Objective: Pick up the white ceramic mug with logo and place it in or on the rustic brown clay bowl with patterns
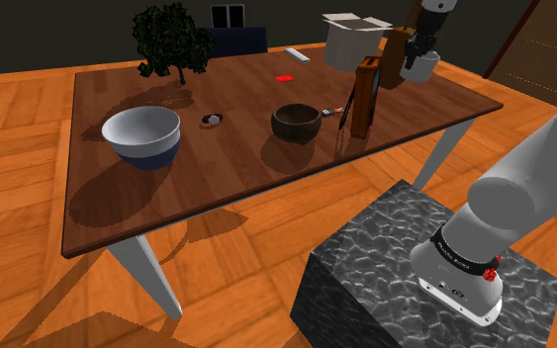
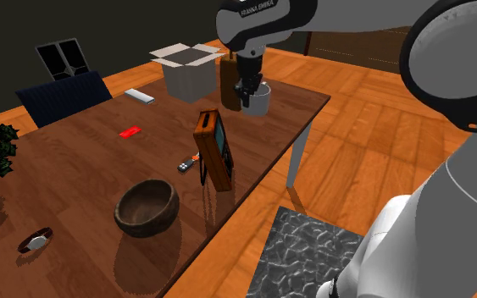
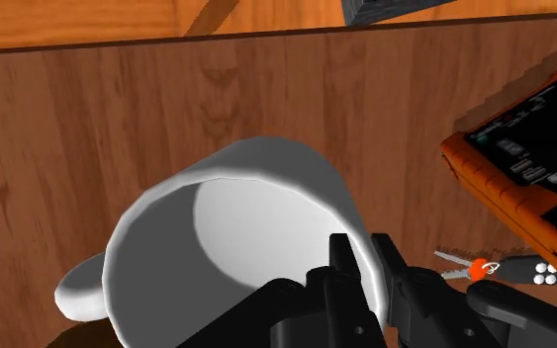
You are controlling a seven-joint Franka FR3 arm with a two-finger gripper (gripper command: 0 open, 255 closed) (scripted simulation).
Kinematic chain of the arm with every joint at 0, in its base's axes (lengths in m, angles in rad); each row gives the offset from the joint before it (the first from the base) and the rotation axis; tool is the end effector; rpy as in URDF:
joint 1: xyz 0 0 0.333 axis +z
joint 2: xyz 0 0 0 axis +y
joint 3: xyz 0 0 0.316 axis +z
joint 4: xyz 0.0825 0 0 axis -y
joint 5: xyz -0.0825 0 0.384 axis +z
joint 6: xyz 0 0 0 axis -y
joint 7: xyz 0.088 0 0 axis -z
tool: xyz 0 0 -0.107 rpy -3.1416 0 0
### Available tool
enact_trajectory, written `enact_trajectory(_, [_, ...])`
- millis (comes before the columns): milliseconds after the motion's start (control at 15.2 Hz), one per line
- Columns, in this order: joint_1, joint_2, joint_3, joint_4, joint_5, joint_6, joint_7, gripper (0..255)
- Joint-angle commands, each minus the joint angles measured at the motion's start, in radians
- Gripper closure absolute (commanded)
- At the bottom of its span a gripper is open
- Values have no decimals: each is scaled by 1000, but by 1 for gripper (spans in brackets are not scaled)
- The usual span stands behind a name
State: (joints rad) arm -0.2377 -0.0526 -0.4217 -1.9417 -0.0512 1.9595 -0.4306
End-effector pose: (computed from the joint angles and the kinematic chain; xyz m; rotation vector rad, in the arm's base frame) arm 0.4324 -0.3439 0.5080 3.0669 -0.3250 0.0659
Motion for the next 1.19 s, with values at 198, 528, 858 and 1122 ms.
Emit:
enact_trajectory(198, [50,-58,64,-50,-26,-9,124,255])
enact_trajectory(528, [102,-95,137,-86,-37,-17,253,255])
enact_trajectory(858, [155,-105,209,-93,-36,-28,377,255])
enact_trajectory(1122, [197,-95,265,-78,-29,-39,472,255])
